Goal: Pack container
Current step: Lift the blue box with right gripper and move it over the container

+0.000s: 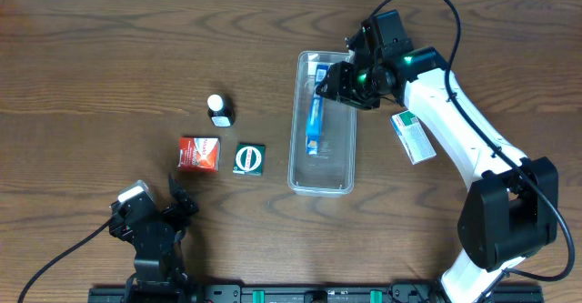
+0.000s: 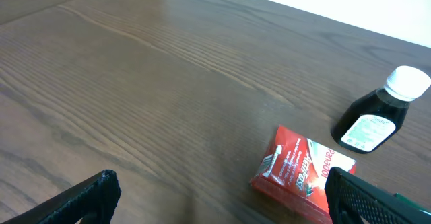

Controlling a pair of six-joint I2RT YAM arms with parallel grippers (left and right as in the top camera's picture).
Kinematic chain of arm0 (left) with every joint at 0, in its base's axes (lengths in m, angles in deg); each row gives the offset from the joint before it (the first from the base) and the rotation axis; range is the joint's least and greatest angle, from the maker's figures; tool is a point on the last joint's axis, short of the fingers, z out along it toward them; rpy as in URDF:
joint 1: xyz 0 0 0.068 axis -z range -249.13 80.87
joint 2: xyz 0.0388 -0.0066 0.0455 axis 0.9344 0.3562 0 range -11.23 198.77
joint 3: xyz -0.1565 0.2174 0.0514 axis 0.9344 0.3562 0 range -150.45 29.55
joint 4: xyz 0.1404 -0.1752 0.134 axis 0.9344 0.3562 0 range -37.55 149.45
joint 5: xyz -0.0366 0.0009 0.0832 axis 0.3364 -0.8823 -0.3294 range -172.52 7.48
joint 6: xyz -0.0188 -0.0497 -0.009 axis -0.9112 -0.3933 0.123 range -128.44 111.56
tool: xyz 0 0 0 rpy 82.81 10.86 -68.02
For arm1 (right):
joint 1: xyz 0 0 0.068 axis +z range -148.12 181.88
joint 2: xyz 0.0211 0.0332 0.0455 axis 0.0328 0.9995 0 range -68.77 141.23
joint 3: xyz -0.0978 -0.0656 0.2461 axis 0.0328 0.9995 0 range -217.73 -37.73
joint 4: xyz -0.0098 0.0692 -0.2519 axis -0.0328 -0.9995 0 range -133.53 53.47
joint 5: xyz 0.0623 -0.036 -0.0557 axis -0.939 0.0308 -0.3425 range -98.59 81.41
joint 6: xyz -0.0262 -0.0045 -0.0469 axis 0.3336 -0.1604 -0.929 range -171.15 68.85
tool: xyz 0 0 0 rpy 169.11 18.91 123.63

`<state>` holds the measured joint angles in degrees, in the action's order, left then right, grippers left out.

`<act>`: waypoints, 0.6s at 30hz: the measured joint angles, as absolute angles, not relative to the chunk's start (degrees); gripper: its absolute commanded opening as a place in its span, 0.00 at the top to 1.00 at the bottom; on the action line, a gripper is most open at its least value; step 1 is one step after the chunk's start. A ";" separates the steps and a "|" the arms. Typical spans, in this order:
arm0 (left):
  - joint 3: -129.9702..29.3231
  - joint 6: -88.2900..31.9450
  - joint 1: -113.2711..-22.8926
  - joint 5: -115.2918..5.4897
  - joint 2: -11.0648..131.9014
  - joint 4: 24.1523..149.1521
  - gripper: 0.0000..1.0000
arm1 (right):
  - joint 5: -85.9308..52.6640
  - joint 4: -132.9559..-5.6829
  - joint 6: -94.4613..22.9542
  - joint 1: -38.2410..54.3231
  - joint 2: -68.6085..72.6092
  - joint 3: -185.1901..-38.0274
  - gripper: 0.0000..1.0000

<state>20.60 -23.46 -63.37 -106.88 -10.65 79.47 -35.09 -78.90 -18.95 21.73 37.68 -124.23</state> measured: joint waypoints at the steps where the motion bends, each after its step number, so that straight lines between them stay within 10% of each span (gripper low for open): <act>1: 20.60 -23.46 -63.37 -106.88 -10.65 79.47 0.02 | -35.09 -78.62 -18.99 21.63 37.66 -124.23 0.51; 9: 20.60 -23.46 -63.37 -106.88 -10.65 79.47 0.02 | -34.65 -76.74 -20.72 20.14 34.86 -124.23 0.98; 18: 20.60 -23.46 -63.37 -106.88 -10.65 79.49 0.02 | -29.30 -76.54 -21.77 26.74 33.66 -124.23 0.99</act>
<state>20.60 -23.46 -63.37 -106.88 -10.65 79.49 -29.30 -76.54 -21.77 26.74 33.66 -124.23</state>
